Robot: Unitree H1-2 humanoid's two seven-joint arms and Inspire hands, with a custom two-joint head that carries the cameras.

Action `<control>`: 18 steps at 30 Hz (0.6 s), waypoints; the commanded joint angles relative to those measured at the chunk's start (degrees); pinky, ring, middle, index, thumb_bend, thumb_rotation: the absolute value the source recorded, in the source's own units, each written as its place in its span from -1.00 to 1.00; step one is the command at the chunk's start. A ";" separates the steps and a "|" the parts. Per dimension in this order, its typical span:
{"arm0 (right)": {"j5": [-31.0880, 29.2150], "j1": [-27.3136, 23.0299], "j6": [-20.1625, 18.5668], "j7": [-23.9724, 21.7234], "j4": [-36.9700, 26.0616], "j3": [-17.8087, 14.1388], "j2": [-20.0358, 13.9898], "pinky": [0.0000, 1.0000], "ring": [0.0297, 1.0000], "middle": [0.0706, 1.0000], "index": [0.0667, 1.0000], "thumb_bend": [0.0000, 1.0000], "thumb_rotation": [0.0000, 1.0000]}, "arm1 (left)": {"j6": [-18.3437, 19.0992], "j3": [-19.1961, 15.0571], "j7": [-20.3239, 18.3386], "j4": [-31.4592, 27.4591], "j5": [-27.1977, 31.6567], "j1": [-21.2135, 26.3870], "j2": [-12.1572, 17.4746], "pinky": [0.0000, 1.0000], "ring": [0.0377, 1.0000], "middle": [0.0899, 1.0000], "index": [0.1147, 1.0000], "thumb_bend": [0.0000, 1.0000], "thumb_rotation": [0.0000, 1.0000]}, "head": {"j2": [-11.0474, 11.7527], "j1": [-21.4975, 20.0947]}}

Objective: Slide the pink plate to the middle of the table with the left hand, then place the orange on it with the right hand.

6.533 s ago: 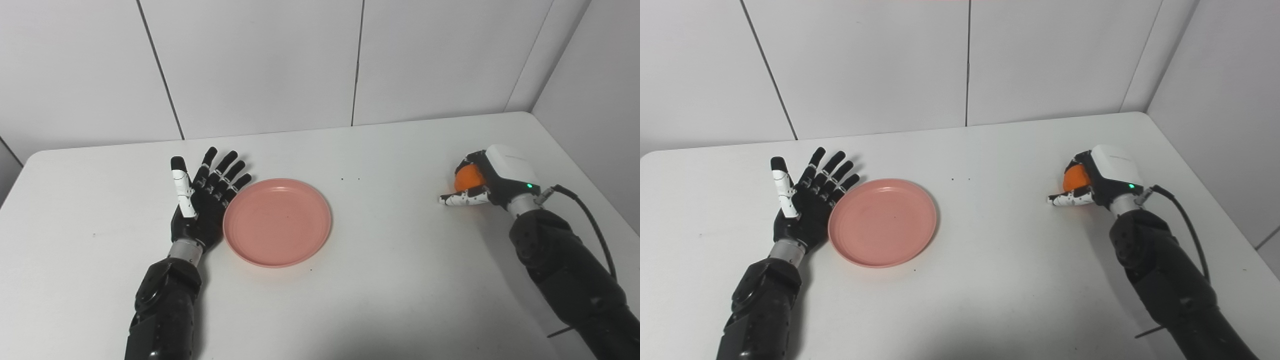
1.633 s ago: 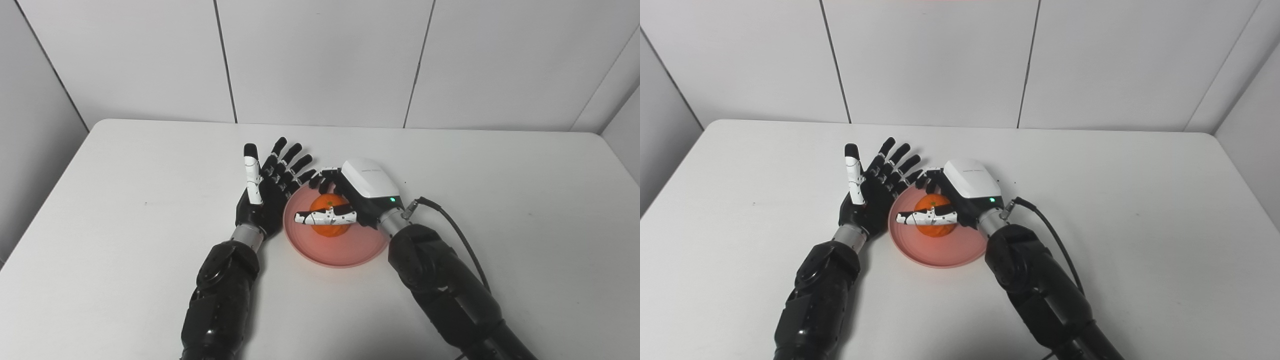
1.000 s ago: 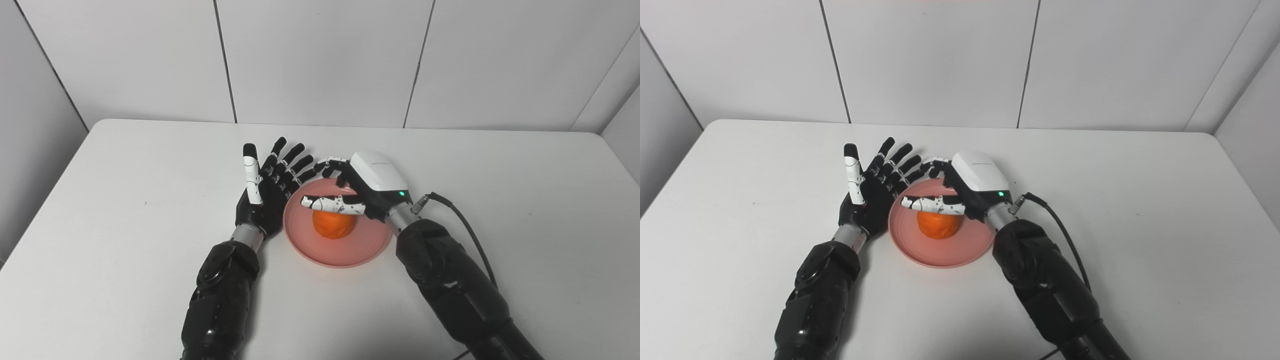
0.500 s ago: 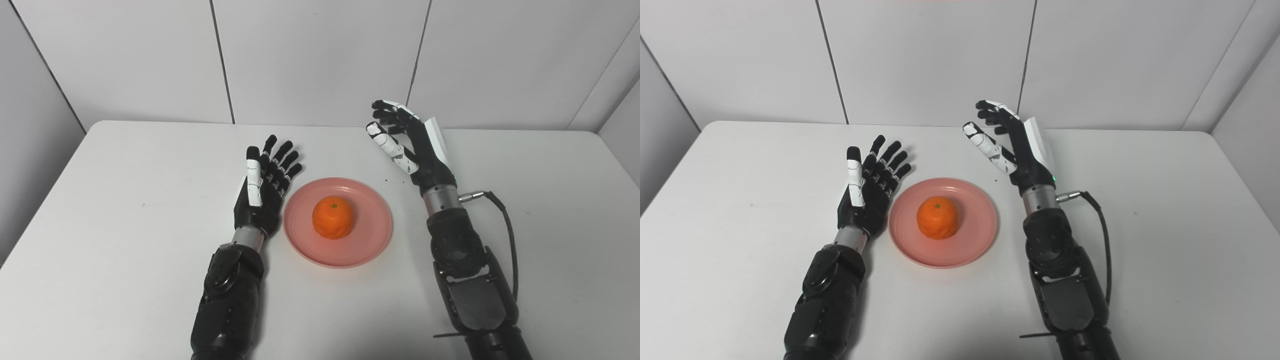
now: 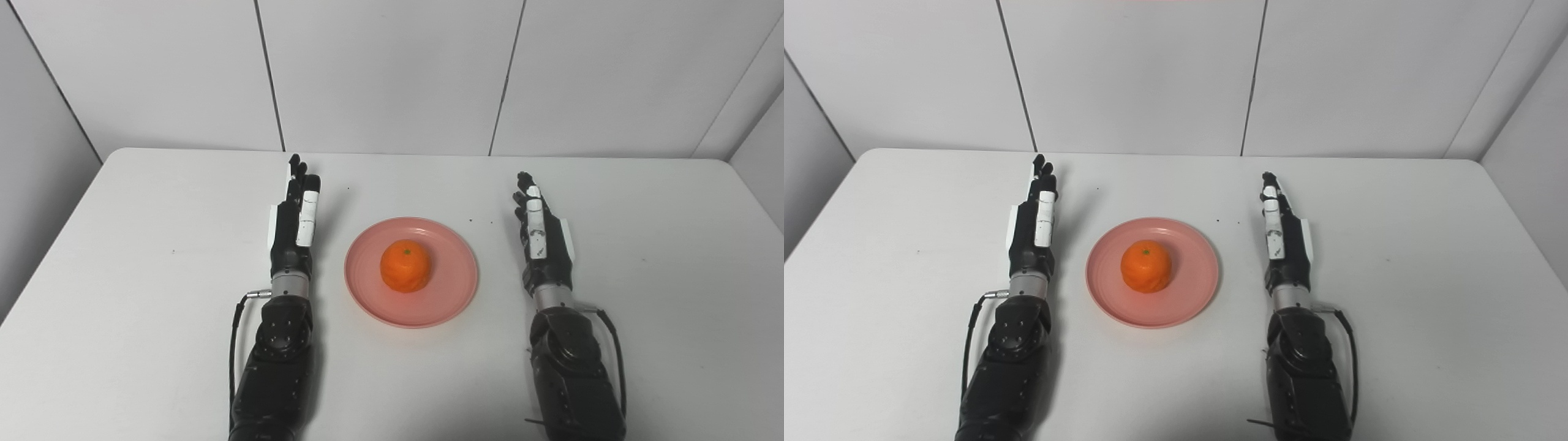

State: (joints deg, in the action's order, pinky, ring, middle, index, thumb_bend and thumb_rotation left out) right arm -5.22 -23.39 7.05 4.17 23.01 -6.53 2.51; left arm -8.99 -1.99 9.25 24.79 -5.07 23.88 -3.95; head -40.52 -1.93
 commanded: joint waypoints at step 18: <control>-1.12 2.09 2.85 -0.63 6.16 0.88 1.49 1.00 1.00 0.96 0.90 0.67 1.00 | 12.71 1.59 -2.54 -4.19 0.81 -1.62 1.28 1.00 1.00 1.00 1.00 0.78 1.00 | -0.09 -0.24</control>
State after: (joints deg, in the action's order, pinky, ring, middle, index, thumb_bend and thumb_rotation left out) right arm -6.11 -24.26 9.68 4.16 26.07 -6.16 2.79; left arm 0.83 -0.59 7.64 20.40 -4.79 22.59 -2.88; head -40.61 -2.20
